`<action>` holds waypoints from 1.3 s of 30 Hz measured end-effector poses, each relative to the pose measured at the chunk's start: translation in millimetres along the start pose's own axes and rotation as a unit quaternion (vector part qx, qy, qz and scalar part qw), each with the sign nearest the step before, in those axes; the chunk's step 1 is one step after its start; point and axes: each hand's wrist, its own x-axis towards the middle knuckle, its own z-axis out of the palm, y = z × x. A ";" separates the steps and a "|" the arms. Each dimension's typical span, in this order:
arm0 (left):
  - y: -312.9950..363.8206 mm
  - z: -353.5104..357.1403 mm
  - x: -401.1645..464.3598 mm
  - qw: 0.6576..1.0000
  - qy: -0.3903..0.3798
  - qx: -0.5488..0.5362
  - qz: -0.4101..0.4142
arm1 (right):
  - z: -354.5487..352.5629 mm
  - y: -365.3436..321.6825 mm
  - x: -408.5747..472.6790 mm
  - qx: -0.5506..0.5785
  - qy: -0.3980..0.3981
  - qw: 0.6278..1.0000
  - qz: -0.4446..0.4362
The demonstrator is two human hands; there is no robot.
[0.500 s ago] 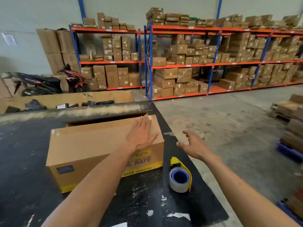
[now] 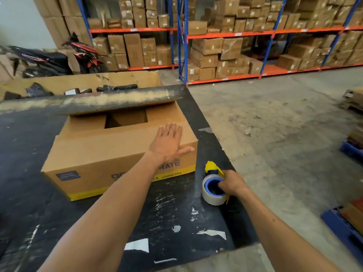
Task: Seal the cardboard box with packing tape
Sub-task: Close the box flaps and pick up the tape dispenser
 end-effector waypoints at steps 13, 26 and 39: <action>8.1 -8.2 -14.0 1.000 -0.006 0.004 0.001 | -82.7 -59.6 -39.1 0.579 -0.044 0.814 -0.009; -29.7 -82.3 -79.5 0.902 0.032 -0.424 -0.074 | -119.5 -120.0 -66.6 0.529 0.038 0.815 -0.232; -83.3 -146.3 -121.2 0.524 0.069 -0.835 -0.152 | -98.0 -195.6 -86.0 0.120 0.255 0.838 -0.467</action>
